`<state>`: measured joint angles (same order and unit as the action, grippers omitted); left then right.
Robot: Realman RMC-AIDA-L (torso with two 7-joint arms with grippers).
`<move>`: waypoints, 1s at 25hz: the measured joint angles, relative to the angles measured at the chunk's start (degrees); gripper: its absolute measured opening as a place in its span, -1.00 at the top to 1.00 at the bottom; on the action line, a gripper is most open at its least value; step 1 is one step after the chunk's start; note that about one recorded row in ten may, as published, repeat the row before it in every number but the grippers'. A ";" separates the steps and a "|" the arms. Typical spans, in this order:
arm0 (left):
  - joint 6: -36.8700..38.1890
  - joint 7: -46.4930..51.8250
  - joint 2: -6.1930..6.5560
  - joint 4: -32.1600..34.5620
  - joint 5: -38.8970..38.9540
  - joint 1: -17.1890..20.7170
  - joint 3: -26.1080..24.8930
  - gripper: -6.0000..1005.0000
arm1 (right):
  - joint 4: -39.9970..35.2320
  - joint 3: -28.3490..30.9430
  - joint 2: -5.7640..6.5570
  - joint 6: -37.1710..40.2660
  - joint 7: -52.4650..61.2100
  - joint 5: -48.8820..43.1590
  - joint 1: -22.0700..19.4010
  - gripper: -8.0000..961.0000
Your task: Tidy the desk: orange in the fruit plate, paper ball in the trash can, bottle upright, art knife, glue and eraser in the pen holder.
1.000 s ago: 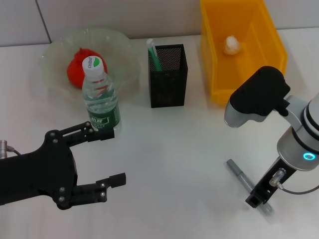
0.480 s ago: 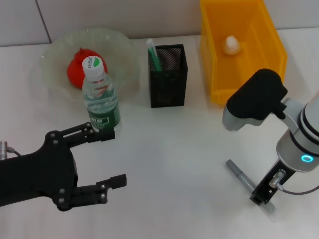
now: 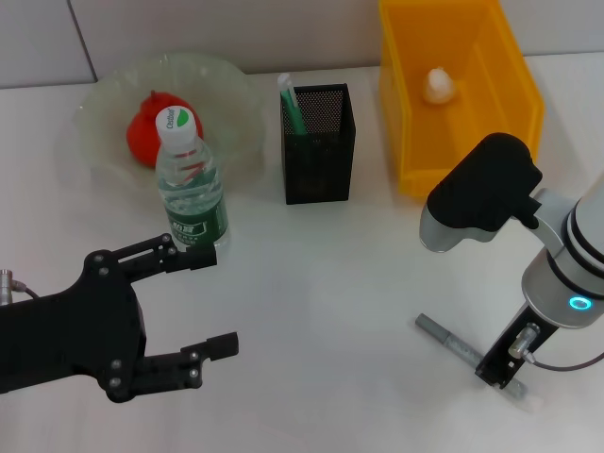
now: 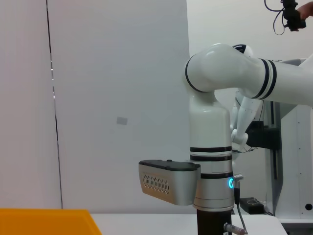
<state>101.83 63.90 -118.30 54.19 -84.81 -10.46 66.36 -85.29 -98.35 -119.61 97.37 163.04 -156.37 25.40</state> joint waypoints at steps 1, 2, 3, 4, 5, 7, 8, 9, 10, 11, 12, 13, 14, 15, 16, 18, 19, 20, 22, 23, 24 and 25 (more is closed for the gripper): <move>0.00 0.00 0.00 0.00 0.00 0.00 0.00 -0.58 | 0.01 0.00 0.00 0.00 0.00 0.00 0.00 0.64; 0.04 0.00 0.00 0.01 0.00 0.00 0.00 -0.58 | -0.02 0.00 0.00 -0.01 0.00 0.00 -0.03 0.65; 0.04 0.00 0.00 0.02 0.00 0.00 0.00 -0.58 | -0.12 0.00 0.00 0.00 0.00 0.00 -0.07 0.66; 0.04 0.00 0.00 0.03 0.00 0.00 0.00 -0.58 | -0.33 0.00 0.00 -0.01 -0.01 0.00 -0.13 0.67; 0.04 0.00 0.00 0.04 0.00 0.00 0.00 -0.58 | -0.62 0.00 0.00 0.00 -0.01 0.00 -0.20 0.69; 0.04 0.00 0.00 0.04 0.00 0.04 0.00 -0.58 | -1.17 0.00 0.00 -0.01 -0.02 0.00 -0.33 0.69; 0.04 0.00 0.00 0.04 -0.01 0.07 0.00 -0.58 | -1.50 0.00 0.00 0.00 -0.10 0.00 -0.37 0.69; 0.04 0.00 0.00 0.04 -0.01 0.10 0.00 -0.58 | -1.64 0.00 0.00 0.00 -0.21 0.01 -0.40 0.69; 0.04 0.00 0.00 0.04 -0.01 0.11 0.00 -0.58 | -1.81 0.00 0.00 0.00 -0.29 0.01 -0.42 0.69; 0.04 0.00 0.00 0.04 -0.01 0.11 0.00 -0.58 | -1.99 0.00 0.00 0.00 -0.35 0.01 -0.42 0.69; 0.04 0.00 0.00 0.04 -0.01 0.11 0.00 -0.58 | -2.41 0.00 0.00 -0.02 -0.42 0.01 -0.44 0.69; 0.04 0.00 0.00 0.04 -0.01 0.11 0.00 -0.58 | -2.41 0.00 0.00 -0.02 -0.42 0.01 -0.44 0.69; 0.04 0.00 0.00 0.04 -0.01 0.11 0.00 -0.58 | -2.74 0.02 0.01 -0.05 -0.43 0.01 -0.44 0.69; 0.04 0.00 0.00 0.04 -0.01 0.11 0.00 -0.58 | -3.16 0.06 0.04 -0.05 -0.44 0.01 -0.44 0.69; 0.04 0.00 0.00 0.04 -0.01 0.11 0.00 -0.58 | -3.67 0.18 0.10 -0.07 -0.44 0.01 -0.46 0.69; 0.03 0.00 0.00 0.04 -0.01 0.10 -0.01 -0.58 | -5.14 0.46 0.18 -0.02 -0.45 -0.21 -0.54 0.70; 0.03 -0.01 0.00 0.04 -0.01 0.09 -0.03 -0.58 | -6.27 0.59 0.22 0.00 -0.45 -0.66 -0.66 0.70; 0.03 -0.01 0.00 0.05 -0.01 0.09 -0.05 -0.58 | -7.68 0.65 0.23 0.09 -0.46 -1.29 -0.84 0.70; 0.03 -0.04 0.00 0.10 -0.01 0.08 -0.09 -0.58 | -10.51 0.70 0.24 0.13 -0.49 -2.79 -1.19 0.71; 0.03 -0.04 0.00 0.10 -0.01 0.08 -0.09 -0.58 | -12.05 0.70 0.24 0.18 -0.54 -3.44 -1.36 0.71; 0.03 -0.04 0.00 0.14 -0.01 0.05 -0.10 -0.58 | -13.60 0.72 0.25 0.17 -0.70 -4.05 -1.46 0.71; 0.03 -0.05 0.00 0.13 -0.01 0.02 -0.10 -0.58 | -15.02 0.75 0.26 0.13 -0.96 -4.61 -1.54 0.71</move>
<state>101.86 63.85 -118.30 54.32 -84.82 -10.43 66.26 -100.31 -97.60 -119.36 97.51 162.08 -160.98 23.86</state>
